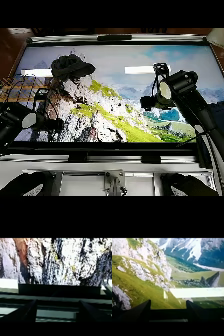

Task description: Fold the shirts.

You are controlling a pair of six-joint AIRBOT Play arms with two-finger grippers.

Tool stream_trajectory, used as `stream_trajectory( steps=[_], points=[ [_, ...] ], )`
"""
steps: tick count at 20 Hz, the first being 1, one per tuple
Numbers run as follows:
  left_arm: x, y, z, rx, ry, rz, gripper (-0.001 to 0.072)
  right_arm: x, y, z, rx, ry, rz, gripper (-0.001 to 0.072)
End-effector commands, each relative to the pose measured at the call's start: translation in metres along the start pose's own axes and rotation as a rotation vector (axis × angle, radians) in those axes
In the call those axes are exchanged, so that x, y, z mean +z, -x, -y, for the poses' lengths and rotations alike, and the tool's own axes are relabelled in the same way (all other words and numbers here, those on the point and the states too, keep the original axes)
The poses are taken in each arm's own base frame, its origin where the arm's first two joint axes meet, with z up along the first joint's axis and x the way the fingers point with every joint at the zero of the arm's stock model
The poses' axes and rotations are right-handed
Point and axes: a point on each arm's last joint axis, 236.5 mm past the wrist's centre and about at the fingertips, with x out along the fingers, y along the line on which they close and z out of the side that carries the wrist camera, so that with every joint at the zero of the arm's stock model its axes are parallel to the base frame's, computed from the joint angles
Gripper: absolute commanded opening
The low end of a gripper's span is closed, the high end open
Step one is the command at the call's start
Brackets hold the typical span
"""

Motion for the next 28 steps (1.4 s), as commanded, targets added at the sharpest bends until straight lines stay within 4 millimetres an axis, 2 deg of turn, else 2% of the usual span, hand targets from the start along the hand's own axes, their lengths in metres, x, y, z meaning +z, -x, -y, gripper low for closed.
stream_trajectory(
  steps=[1, 2, 3, 5, 8, 10, 11, 12, 14, 15, 16, 18, 21, 22, 25, 28],
  points=[
    [0.0, 0.0, 0.0, 0.0, 0.0, 0.001, 0.0579, 0.003, 0.0, -0.002, 0.006, -0.025, 0.011, 0.0553],
    [0.0, 0.0, 0.0, -0.001, 0.0, 0.002, 0.0579, 0.006, 0.0, -0.003, 0.013, -0.036, 0.025, 0.0552],
    [0.009, 0.0, 0.004, -0.015, 0.0, 0.036, 0.0579, 0.007, 0.0, -0.004, 0.015, -0.035, 0.031, 0.0552],
    [0.044, 0.003, 0.019, -0.08, 0.001, 0.181, 0.0579, 0.007, 0.0, -0.003, 0.014, -0.03, 0.03, 0.0552],
    [0.091, 0.024, 0.064, -0.274, 0.004, 0.39, 0.0579, 0.009, 0.0, -0.004, 0.017, -0.026, 0.038, 0.0553],
    [0.127, 0.042, 0.073, -0.336, 0.042, 0.538, 0.0579, 0.01, 0.0, -0.005, 0.021, -0.026, 0.043, 0.0552],
    [0.145, 0.054, 0.079, -0.361, 0.039, 0.598, 0.0672, 0.011, 0.0, -0.005, 0.022, -0.027, 0.045, 0.0553],
    [0.164, 0.069, 0.083, -0.362, -0.018, 0.677, 0.0711, 0.012, 0.0, -0.006, 0.023, -0.026, 0.05, 0.0552],
    [0.2, 0.095, 0.083, -0.315, -0.144, 0.815, 0.0711, 0.013, 0.0, -0.007, 0.027, -0.027, 0.057, 0.0552],
    [0.217, 0.094, 0.076, -0.294, -0.13, 0.825, 0.071, 0.015, 0.001, -0.008, 0.032, -0.027, 0.063, 0.0553],
    [0.231, 0.081, 0.064, -0.263, -0.1, 0.784, 0.071, 0.017, 0.001, -0.011, 0.045, -0.029, 0.074, 0.0552],
    [0.266, 0.037, 0.027, -0.214, 0.054, 0.648, 0.071, 0.024, 0.002, -0.021, 0.09, -0.036, 0.099, 0.0553],
    [0.331, -0.013, -0.018, -0.147, 0.151, 0.577, 0.071, 0.025, 0.004, -0.037, 0.158, -0.05, 0.103, 0.0552],
    [0.344, -0.031, -0.03, -0.131, 0.173, 0.549, 0.0709, 0.024, 0.004, -0.04, 0.169, -0.052, 0.097, 0.0552],
    [0.357, -0.093, -0.057, -0.082, 0.191, 0.43, 0.071, 0.019, 0.006, -0.05, 0.216, -0.064, 0.075, 0.0552],
    [0.357, -0.138, -0.073, -0.065, 0.204, 0.392, 0.071, 0.016, 0.007, -0.057, 0.246, -0.071, 0.061, 0.0552]
  ],
)
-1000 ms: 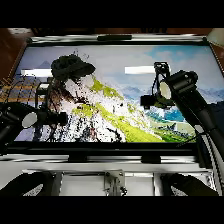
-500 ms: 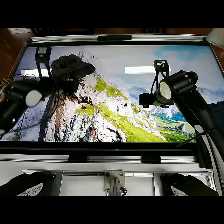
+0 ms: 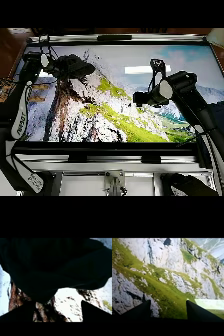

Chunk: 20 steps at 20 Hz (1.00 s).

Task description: Fold the shirts.

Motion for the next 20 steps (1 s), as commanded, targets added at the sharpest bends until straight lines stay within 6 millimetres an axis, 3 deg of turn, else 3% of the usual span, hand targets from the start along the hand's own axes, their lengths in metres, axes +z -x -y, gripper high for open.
stream_trajectory(
  steps=[1, 5, 7, 8, 10, 11, 13, 14, 16, 18, 20],
  points=[
    [-0.018, -0.052, -0.027, 0.031, 0.02, -0.056, 0.0711, -0.005, 0.0, -0.012, 0.05, -0.015, -0.019, 0.0552],
    [-0.015, -0.084, -0.012, -0.018, 0.096, 0.02, 0.071, -0.008, 0.001, -0.018, 0.073, -0.023, -0.033, 0.0553],
    [-0.024, -0.094, -0.01, -0.019, 0.093, 0.008, 0.0683, -0.008, 0.001, -0.019, 0.079, -0.025, -0.036, 0.0552],
    [-0.03, -0.098, -0.011, -0.016, 0.093, -0.008, 0.0552, -0.008, 0.001, -0.02, 0.081, -0.026, -0.036, 0.0552],
    [-0.033, -0.098, -0.011, -0.017, 0.097, -0.018, 0.0143, -0.008, 0.001, -0.02, 0.081, -0.031, -0.033, 0.0552],
    [-0.026, -0.091, -0.009, -0.025, 0.102, -0.003, 0.0037, -0.007, 0.001, -0.02, 0.082, -0.031, -0.03, 0.0552],
    [0.009, -0.059, -0.003, -0.046, 0.107, 0.083, 0.0034, 0.001, 0.001, -0.023, 0.094, -0.029, 0.002, 0.0553],
    [0.035, -0.03, 0.005, -0.065, 0.103, 0.154, 0.0033, 0.005, 0.001, -0.024, 0.101, -0.025, 0.019, 0.0553],
    [0.096, 0.061, 0.034, -0.127, 0.071, 0.343, 0.0033, 0.012, 0.004, -0.023, 0.096, 0.019, 0.055, 0.0552],
    [0.144, 0.2, 0.08, -0.227, 0.01, 0.562, 0.0033, 0.024, 0.032, -0.017, 0.085, 0.041, 0.124, 0.0553],
    [0.154, 0.35, 0.122, -0.35, -0.053, 0.754, 0.0033, 0.041, 0.091, -0.006, 0.064, 0.065, 0.252, 0.0553]
  ],
)
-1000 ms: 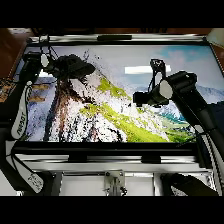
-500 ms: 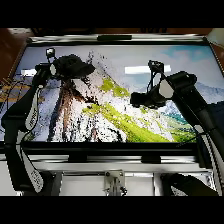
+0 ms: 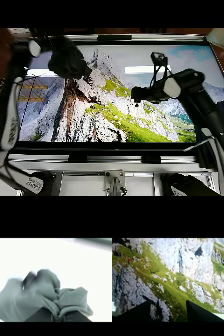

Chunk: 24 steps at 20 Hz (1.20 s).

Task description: Fold the shirts.

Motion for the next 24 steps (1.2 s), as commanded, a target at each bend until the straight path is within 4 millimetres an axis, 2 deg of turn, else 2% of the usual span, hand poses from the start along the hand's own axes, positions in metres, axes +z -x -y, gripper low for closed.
stream_trajectory(
  steps=[1, 2, 3, 4, 5, 6, 7, 9, 11, 13, 15, 16, 17, 18, 19, 20, 21, 22, 24],
  points=[
    [0.124, 0.191, 0.108, -0.226, -0.063, 0.318, 0.0033, 0.037, 0.089, 0.019, -0.063, 0.057, 0.213, 0.0552],
    [0.136, 0.242, 0.133, -0.296, -0.067, 0.36, 0.0033, 0.047, 0.13, 0.034, -0.106, 0.056, 0.309, 0.0552],
    [0.136, 0.283, 0.152, -0.359, -0.074, 0.366, 0.0033, 0.054, 0.176, 0.05, -0.151, 0.044, 0.414, 0.0552],
    [0.126, 0.315, 0.167, -0.41, -0.089, 0.333, 0.0033, 0.054, 0.219, 0.066, -0.179, 0.012, 0.514, 0.0553],
    [0.107, 0.334, 0.178, -0.446, -0.114, 0.27, 0.0033, 0.05, 0.253, 0.077, -0.187, -0.026, 0.594, 0.0552],
    [0.084, 0.342, 0.185, -0.465, -0.145, 0.196, 0.0033, 0.041, 0.282, 0.086, -0.178, -0.06, 0.655, 0.0552],
    [0.057, 0.343, 0.191, -0.472, -0.176, 0.109, 0.0033, 0.028, 0.3, 0.092, -0.159, -0.09, 0.684, 0.0553],
    [-0.012, 0.327, 0.203, -0.471, -0.221, -0.101, 0.0033, -0.004, 0.315, 0.103, -0.146, -0.134, 0.657, 0.0552],
    [-0.085, 0.301, 0.218, -0.468, -0.269, -0.274, 0.0034, -0.037, 0.308, 0.116, -0.182, -0.151, 0.544, 0.0553],
    [-0.172, 0.273, 0.231, -0.454, -0.311, -0.441, 0.0035, -0.062, 0.294, 0.124, -0.232, -0.125, 0.421, 0.0553],
    [-0.257, 0.252, 0.236, -0.427, -0.326, -0.589, 0.0035, -0.069, 0.279, 0.124, -0.247, -0.112, 0.363, 0.0552],
    [-0.293, 0.246, 0.239, -0.42, -0.314, -0.654, 0.0036, -0.07, 0.268, 0.122, -0.248, -0.102, 0.34, 0.0552],
    [-0.323, 0.242, 0.243, -0.422, -0.295, -0.713, 0.0083, -0.07, 0.256, 0.119, -0.245, -0.09, 0.317, 0.0552],
    [-0.339, 0.238, 0.245, -0.419, -0.286, -0.754, 0.0279, -0.071, 0.239, 0.115, -0.242, -0.079, 0.282, 0.0553],
    [-0.346, 0.234, 0.245, -0.412, -0.282, -0.773, 0.0577, -0.074, 0.217, 0.107, -0.228, -0.055, 0.229, 0.0553],
    [-0.342, 0.231, 0.243, -0.404, -0.281, -0.768, 0.0712, -0.079, 0.195, 0.1, -0.215, -0.019, 0.168, 0.0613],
    [-0.33, 0.228, 0.234, -0.384, -0.296, -0.765, 0.071, -0.085, 0.172, 0.094, -0.207, 0.022, 0.098, 0.063],
    [-0.316, 0.226, 0.214, -0.338, -0.335, -0.781, 0.0711, -0.091, 0.148, 0.091, -0.215, 0.069, 0.022, 0.0631],
    [-0.282, 0.232, 0.147, -0.205, -0.474, -0.877, 0.071, -0.093, 0.106, 0.092, -0.245, 0.154, -0.078, 0.0631]
  ],
)
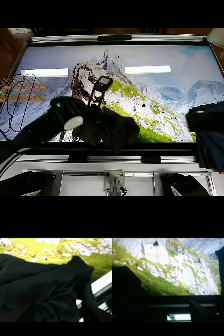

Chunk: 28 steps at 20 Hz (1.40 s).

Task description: Fold the shirts.

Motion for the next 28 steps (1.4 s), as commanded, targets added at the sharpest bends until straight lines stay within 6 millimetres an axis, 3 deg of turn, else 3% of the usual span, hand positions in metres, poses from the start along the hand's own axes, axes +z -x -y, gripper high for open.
stream_trajectory(
  steps=[1, 4, 6, 7, 9, 11, 15, 20, 22, 24, 25, 26, 27, 28],
  points=[
    [-0.028, 0.048, -0.089, 0.194, -0.077, -0.237, 0.071, -0.016, -0.068, -0.024, 0.004, 0.152, -0.168, 0.0631],
    [-0.047, 0.087, -0.154, 0.24, 0.077, -0.282, 0.0711, -0.029, -0.117, -0.051, 0.14, 0.17, -0.354, 0.063],
    [-0.066, 0.082, -0.174, 0.207, 0.191, -0.282, 0.071, -0.037, -0.138, -0.064, 0.26, 0.118, -0.469, 0.0631],
    [-0.082, 0.07, -0.18, 0.186, 0.242, -0.303, 0.071, -0.039, -0.146, -0.067, 0.314, 0.089, -0.505, 0.063],
    [-0.119, 0.038, -0.182, 0.128, 0.333, -0.369, 0.071, -0.038, -0.16, -0.063, 0.356, 0.032, -0.543, 0.0631],
    [-0.137, 0.001, -0.176, 0.064, 0.41, -0.356, 0.071, -0.04, -0.171, -0.055, 0.344, 0.013, -0.57, 0.0631],
    [-0.151, -0.049, -0.174, 0.015, 0.455, -0.321, 0.0709, -0.044, -0.18, -0.056, 0.347, 0.011, -0.605, 0.063],
    [-0.151, -0.072, -0.159, -0.086, 0.412, -0.343, 0.0702, -0.051, -0.193, -0.054, 0.331, 0.022, -0.65, 0.0631],
    [-0.145, -0.075, -0.158, -0.095, 0.423, -0.318, 0.0576, -0.056, -0.201, -0.061, 0.339, 0.053, -0.67, 0.0631],
    [-0.141, -0.076, -0.157, -0.101, 0.43, -0.3, 0.0539, -0.06, -0.215, -0.075, 0.35, 0.102, -0.683, 0.0631],
    [-0.14, -0.076, -0.157, -0.101, 0.43, -0.298, 0.0371, -0.063, -0.224, -0.082, 0.354, 0.113, -0.685, 0.0631],
    [-0.141, -0.076, -0.157, -0.101, 0.43, -0.299, 0.025, -0.069, -0.232, -0.092, 0.371, 0.113, -0.693, 0.0631],
    [-0.14, -0.076, -0.157, -0.101, 0.43, -0.299, 0.0225, -0.075, -0.237, -0.104, 0.405, 0.099, -0.708, 0.0631],
    [-0.141, -0.076, -0.157, -0.101, 0.43, -0.3, 0.0127, -0.083, -0.241, -0.116, 0.443, 0.086, -0.725, 0.0631]
  ],
)
